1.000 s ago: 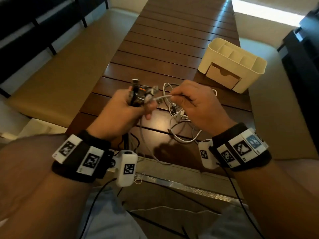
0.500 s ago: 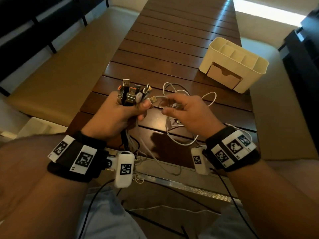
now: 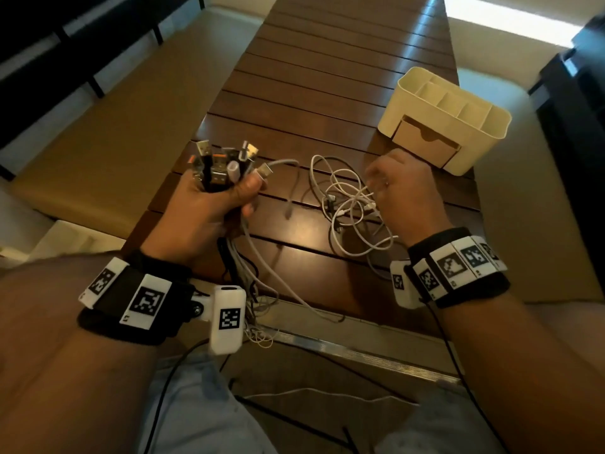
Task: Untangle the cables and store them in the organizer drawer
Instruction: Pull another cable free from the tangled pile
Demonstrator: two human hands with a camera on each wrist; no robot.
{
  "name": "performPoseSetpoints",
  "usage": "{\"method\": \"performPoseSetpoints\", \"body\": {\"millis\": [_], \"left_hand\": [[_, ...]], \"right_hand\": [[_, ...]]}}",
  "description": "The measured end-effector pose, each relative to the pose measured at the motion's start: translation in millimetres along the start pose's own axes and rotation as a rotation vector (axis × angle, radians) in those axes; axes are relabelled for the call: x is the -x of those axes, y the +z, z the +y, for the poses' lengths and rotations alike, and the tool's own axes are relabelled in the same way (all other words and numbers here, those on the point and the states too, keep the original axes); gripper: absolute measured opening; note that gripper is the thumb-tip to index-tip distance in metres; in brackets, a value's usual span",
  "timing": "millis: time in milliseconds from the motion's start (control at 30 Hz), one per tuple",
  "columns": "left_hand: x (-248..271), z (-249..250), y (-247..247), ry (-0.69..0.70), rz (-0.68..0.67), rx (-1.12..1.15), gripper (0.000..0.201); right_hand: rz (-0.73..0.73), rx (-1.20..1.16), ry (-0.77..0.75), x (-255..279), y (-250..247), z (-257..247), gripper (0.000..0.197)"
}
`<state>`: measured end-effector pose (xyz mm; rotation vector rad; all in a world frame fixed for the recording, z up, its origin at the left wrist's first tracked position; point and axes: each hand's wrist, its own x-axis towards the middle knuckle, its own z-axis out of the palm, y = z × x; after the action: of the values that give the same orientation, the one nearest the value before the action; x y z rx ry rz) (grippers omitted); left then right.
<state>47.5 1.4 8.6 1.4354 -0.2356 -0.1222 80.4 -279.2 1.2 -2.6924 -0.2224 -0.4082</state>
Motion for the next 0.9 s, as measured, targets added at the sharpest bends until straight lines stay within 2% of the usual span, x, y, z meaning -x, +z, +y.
{"method": "performPoseSetpoints", "body": {"millis": [100,167,267,333,433,533,667,767,833,900], "left_hand": [[2.3,-1.6,4.7,-0.063,-0.128,-0.081,0.016],[4.4,-0.1,10.6,-0.086,-0.184,-0.099,0.014],[6.8,3.3,16.7,-0.096,-0.208,-0.098,0.015],[8.6,5.1,16.8,-0.099,-0.183,-0.099,0.016],[12.3,7.7,16.4,-0.082,-0.140,-0.217,0.016],[12.7,9.8,13.0,-0.108,-0.044,-0.281,0.022],[12.7,16.2,7.4,-0.108,0.084,-0.192,0.016],[13.5,17.6,7.1,-0.098,0.095,-0.080,0.020],[15.2,16.9,8.4,-0.096,0.060,-0.016,0.023],[17.1,16.3,12.9,-0.096,0.032,0.025,0.024]], "right_hand": [[-0.014,-0.164,0.026,0.8,-13.3,-10.9,0.013],[-0.148,-0.385,0.045,5.2,-24.8,-31.9,0.019],[-0.378,-0.515,-0.095,12.9,-36.5,-63.2,0.024],[-0.424,-0.518,-0.171,18.1,-36.8,-73.1,0.019],[-0.488,-0.496,-0.119,24.3,-40.0,-77.0,0.012],[-0.681,-0.434,-0.086,31.8,-50.9,-78.7,0.008],[-0.955,-0.301,-0.086,40.9,-56.2,-76.9,0.008],[-1.203,-0.202,-0.069,50.5,-56.3,-75.4,0.014],[-1.152,-0.181,-0.043,53.8,-53.8,-73.9,0.016],[-0.964,-0.190,-0.039,51.5,-50.0,-70.5,0.016]]}}
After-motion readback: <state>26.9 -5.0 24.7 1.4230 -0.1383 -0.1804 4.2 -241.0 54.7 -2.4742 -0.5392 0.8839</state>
